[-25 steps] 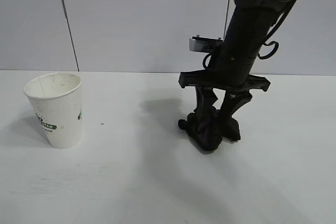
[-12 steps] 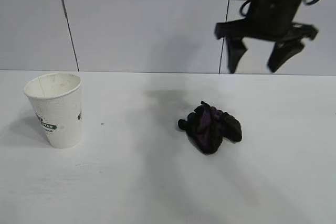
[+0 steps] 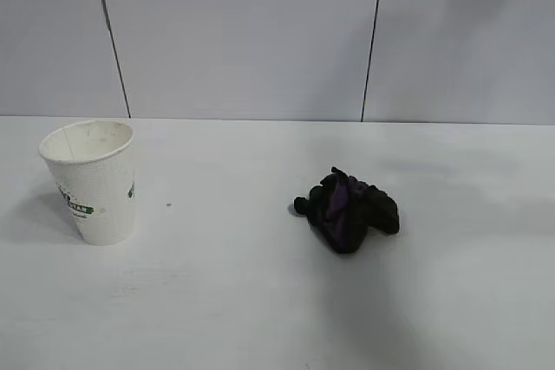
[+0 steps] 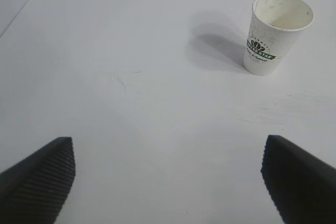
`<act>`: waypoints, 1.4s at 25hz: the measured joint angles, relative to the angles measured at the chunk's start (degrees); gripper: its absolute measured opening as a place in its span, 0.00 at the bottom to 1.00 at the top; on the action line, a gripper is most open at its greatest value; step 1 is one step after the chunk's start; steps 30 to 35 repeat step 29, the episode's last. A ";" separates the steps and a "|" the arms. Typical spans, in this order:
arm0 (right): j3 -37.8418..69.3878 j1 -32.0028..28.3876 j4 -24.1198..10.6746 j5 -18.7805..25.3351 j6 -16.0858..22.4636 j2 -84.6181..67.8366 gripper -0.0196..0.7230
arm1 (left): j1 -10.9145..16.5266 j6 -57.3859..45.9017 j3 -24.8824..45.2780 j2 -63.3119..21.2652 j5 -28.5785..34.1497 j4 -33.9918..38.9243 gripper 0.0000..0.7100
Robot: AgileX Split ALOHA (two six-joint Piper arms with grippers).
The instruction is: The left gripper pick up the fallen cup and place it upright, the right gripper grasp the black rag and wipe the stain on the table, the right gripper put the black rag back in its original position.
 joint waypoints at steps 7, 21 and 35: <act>0.00 0.22 11.38 1.80 -5.20 -26.19 0.75 | 0.00 0.00 0.00 0.00 0.00 0.00 0.98; 32.89 6.26 21.91 5.93 -8.43 -69.86 0.75 | 0.00 0.00 0.00 0.00 0.00 0.00 0.98; 51.94 11.57 19.09 4.34 -8.04 -74.13 0.75 | 0.00 0.00 0.00 0.00 0.00 0.00 0.98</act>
